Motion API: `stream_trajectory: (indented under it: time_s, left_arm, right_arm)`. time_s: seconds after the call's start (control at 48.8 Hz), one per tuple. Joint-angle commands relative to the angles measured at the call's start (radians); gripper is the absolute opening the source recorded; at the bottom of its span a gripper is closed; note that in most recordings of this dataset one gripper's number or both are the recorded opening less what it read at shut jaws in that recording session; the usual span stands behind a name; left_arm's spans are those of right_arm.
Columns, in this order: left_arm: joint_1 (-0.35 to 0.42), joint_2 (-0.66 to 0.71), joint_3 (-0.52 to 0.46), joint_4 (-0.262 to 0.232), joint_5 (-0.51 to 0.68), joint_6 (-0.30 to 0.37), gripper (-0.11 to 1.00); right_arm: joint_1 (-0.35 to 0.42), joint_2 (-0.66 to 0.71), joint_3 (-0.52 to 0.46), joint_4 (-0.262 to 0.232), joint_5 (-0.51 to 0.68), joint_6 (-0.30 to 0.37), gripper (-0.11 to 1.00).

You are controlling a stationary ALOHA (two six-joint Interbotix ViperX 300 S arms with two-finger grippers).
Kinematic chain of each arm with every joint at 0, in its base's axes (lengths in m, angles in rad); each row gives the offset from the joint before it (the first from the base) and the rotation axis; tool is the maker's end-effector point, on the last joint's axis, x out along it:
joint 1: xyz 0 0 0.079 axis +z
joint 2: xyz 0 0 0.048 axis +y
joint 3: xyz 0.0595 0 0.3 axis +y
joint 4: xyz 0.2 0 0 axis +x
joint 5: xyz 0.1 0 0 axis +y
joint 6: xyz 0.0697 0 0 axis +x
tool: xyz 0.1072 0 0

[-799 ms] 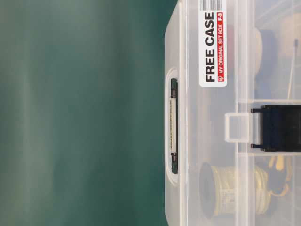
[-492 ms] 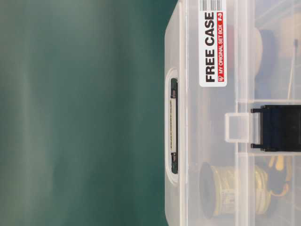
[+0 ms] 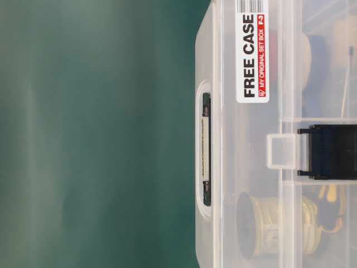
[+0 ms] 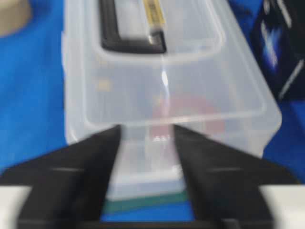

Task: Open the tool box with both arms.
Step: 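Move both grippers inward toward the left and right sides of the clear lid, then close both grippers on the lid's side edges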

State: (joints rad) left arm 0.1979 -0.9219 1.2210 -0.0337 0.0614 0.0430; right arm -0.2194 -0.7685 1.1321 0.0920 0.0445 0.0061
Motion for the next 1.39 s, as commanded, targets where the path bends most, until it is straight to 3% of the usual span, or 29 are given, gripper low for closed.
stream_trajectory:
  time_s: [0.0,0.082,0.143,0.43,0.82,1.373]
  left_arm:
    - [0.018,0.041,0.002,-0.003,0.012,0.006,0.62]
    - [0.029,0.089,0.014,-0.002,0.012,0.006,0.82]
    - [0.037,0.124,0.014,-0.002,0.011,0.006,0.89]
    - [0.051,0.267,-0.009,-0.002,-0.132,0.012,0.88]
    - [0.054,0.348,-0.038,-0.002,-0.238,0.015,0.88]
    - [0.06,0.236,-0.044,-0.003,-0.238,0.014,0.88]
  right_arm:
    - [-0.014,0.041,-0.018,0.005,0.012,0.002,0.67]
    - [-0.026,0.089,-0.021,0.005,0.023,0.0,0.83]
    - [-0.037,0.124,-0.023,0.005,0.021,0.0,0.83]
    - [-0.051,0.258,-0.063,0.005,0.008,0.0,0.83]
    - [-0.051,0.285,-0.078,0.005,-0.078,0.0,0.83]
    - [-0.051,0.218,-0.12,0.003,-0.083,-0.003,0.83]
